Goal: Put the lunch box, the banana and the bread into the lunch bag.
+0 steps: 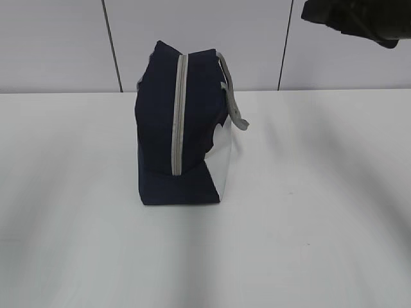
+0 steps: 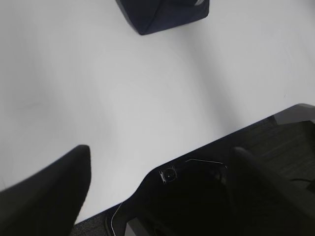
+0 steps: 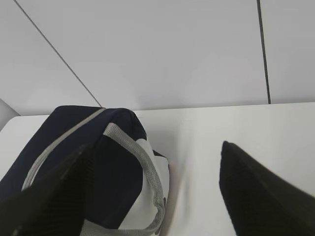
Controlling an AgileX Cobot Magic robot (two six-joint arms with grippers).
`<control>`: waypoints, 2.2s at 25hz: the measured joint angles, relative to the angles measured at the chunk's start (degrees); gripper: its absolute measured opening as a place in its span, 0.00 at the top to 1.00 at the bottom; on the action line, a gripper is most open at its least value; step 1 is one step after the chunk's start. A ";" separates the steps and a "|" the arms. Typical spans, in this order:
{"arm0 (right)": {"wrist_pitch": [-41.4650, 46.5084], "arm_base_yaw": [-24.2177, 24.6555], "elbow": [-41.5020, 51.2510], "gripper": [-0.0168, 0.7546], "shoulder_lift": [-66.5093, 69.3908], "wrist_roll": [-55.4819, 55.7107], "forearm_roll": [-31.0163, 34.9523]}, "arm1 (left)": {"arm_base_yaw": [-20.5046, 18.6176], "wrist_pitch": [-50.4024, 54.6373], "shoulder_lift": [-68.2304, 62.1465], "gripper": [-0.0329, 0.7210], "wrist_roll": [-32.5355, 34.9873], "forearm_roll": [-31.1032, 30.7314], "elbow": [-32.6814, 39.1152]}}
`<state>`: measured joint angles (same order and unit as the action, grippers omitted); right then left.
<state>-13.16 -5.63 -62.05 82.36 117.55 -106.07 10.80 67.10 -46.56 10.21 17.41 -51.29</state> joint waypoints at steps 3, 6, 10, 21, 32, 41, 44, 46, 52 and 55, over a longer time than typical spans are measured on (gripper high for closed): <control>2.27 -2.04 1.79 0.22 -0.17 0.00 0.19 | 0.00 -0.61 8.09 0.21 0.00 0.00 7.10; 5.04 -5.02 3.38 0.22 -0.17 -0.37 0.32 | 0.00 -1.12 15.36 0.22 -0.15 -0.14 13.50; 8.68 -8.78 5.17 0.22 -0.30 -1.76 0.61 | 0.00 -1.93 25.19 0.25 -1.50 -2.84 18.54; 27.45 -19.19 9.78 0.22 -1.10 -9.35 1.80 | 0.00 -3.57 36.96 0.36 -5.85 -12.86 21.03; 39.67 -21.42 10.17 0.22 0.43 -69.68 53.11 | 0.00 -3.73 36.96 0.36 -6.04 -11.55 21.03; 42.05 -21.45 10.17 0.22 -11.15 -114.04 96.50 | 0.00 -3.73 36.96 0.37 -6.04 -11.51 21.03; 42.90 -21.45 11.07 0.22 -14.60 -117.55 101.34 | 0.00 -3.73 36.96 0.37 -6.04 -11.51 21.03; 43.61 -21.45 12.75 0.22 -17.74 -118.62 102.78 | 0.00 -3.73 36.96 0.37 -6.04 -11.51 21.03; 47.76 -21.45 19.16 0.22 -32.62 -119.49 105.66 | 0.00 -3.73 36.96 0.37 -6.04 -11.51 21.03; 53.23 -21.45 21.74 0.22 -40.29 -119.49 106.07 | 0.00 -3.73 36.96 0.37 -6.04 -11.51 21.03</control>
<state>40.07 -27.08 -40.31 42.07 -1.94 0.00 10.80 63.37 -9.61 4.17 5.91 -30.26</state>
